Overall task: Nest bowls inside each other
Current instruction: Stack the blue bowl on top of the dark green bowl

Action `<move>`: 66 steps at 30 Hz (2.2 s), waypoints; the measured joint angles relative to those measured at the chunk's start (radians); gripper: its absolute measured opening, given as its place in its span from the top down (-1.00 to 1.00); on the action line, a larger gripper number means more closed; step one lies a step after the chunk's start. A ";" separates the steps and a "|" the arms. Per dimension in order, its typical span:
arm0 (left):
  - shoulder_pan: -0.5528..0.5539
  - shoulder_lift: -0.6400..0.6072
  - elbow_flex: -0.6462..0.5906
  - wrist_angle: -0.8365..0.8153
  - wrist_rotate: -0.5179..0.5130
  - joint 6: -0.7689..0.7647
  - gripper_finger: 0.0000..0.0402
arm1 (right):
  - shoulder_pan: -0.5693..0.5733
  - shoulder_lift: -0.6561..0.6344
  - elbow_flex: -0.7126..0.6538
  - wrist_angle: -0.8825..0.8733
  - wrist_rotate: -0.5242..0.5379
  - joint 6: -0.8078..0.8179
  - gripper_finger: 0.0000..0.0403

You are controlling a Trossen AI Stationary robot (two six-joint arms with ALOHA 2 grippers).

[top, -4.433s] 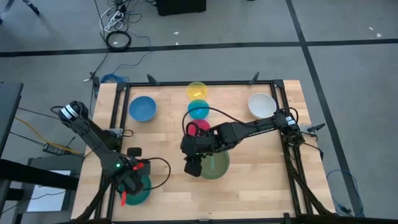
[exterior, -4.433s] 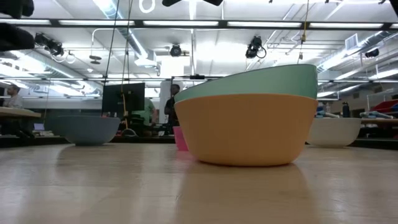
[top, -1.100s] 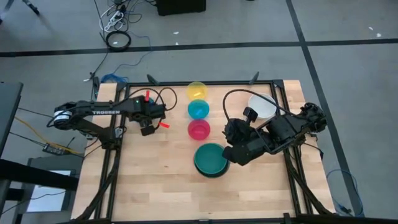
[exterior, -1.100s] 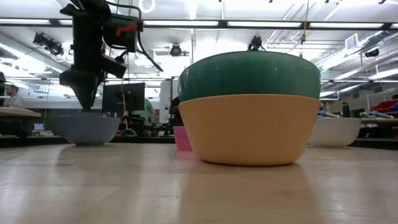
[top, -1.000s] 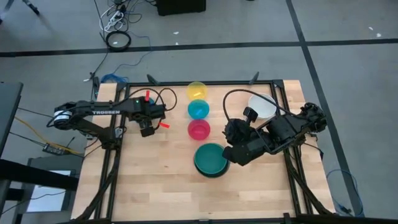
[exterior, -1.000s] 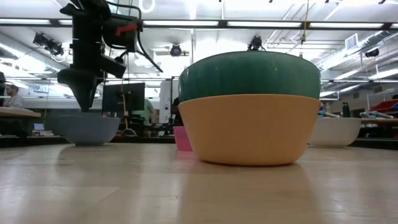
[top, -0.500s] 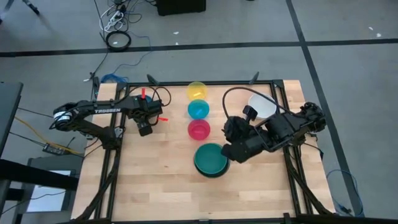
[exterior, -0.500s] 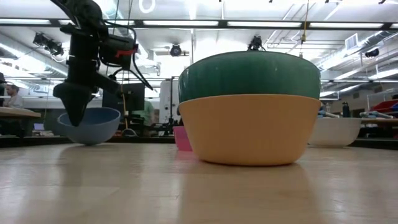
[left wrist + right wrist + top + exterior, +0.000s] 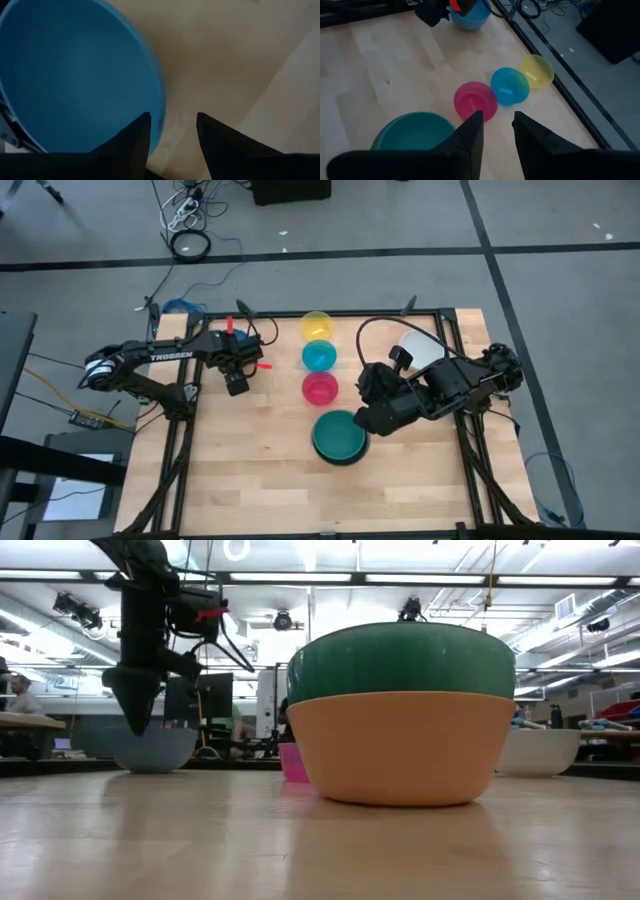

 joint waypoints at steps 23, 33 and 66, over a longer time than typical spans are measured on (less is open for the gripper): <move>-0.007 0.047 0.123 0.003 0.110 0.072 0.97 | -0.024 -0.003 0.000 0.000 0.000 -0.018 0.52; -0.299 0.031 0.433 0.063 0.389 0.035 0.98 | -0.099 -0.123 0.000 0.000 0.029 -0.071 0.53; -0.613 0.554 0.722 0.271 0.567 0.019 0.67 | -0.203 -0.287 -0.005 0.001 -0.048 -0.157 0.52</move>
